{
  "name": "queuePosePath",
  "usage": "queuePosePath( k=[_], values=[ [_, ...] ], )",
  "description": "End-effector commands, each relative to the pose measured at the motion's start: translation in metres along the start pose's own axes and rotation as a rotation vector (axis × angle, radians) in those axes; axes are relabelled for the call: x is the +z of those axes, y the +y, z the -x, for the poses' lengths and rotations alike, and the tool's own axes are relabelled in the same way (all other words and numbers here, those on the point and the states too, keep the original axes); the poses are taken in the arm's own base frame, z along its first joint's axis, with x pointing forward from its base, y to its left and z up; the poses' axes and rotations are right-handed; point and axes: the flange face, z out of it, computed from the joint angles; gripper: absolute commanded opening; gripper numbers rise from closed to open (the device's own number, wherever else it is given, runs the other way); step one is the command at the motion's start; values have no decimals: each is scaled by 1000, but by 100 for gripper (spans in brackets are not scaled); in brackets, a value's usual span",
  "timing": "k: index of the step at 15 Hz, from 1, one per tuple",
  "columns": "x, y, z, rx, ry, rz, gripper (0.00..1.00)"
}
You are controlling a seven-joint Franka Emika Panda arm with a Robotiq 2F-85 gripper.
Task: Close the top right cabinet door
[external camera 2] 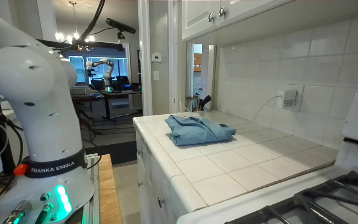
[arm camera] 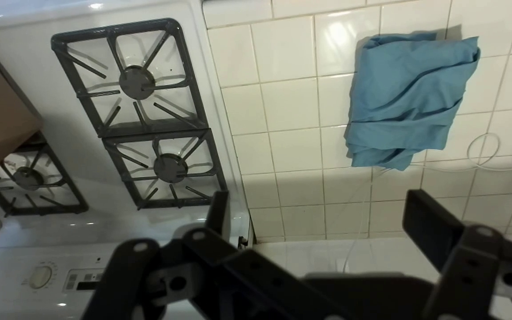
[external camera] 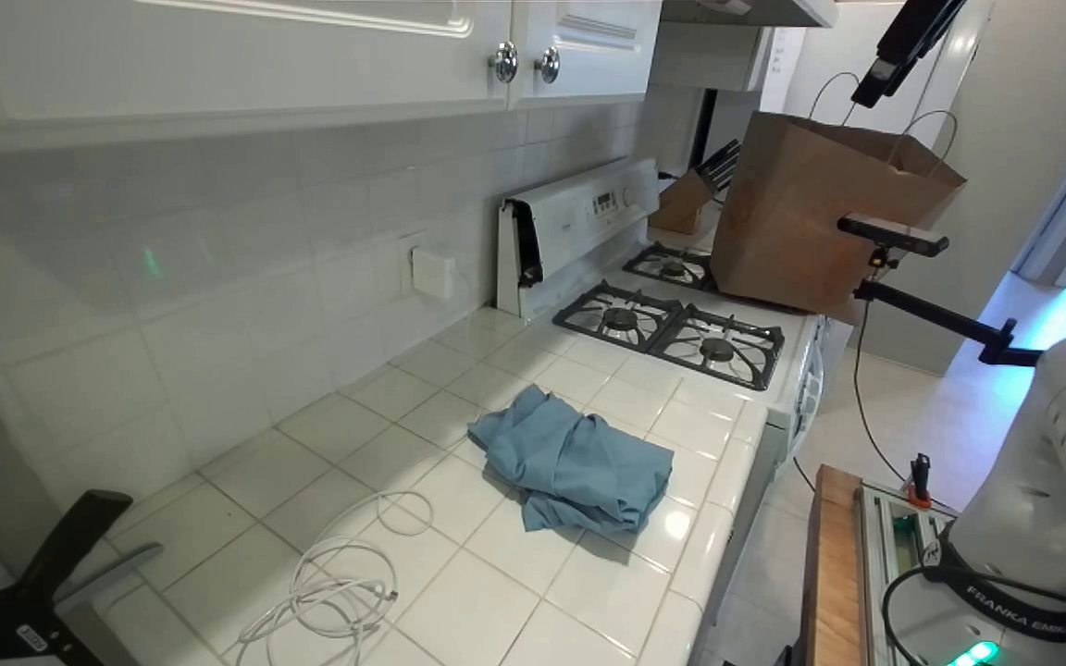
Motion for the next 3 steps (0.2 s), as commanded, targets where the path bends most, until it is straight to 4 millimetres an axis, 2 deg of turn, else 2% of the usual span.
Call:
queuePosePath(
  k=[1, 3],
  values=[
    [-1, 0, 0, 0, -1, 0, 100],
    [-1, 0, 0, 0, -1, 0, 100]
  ],
)
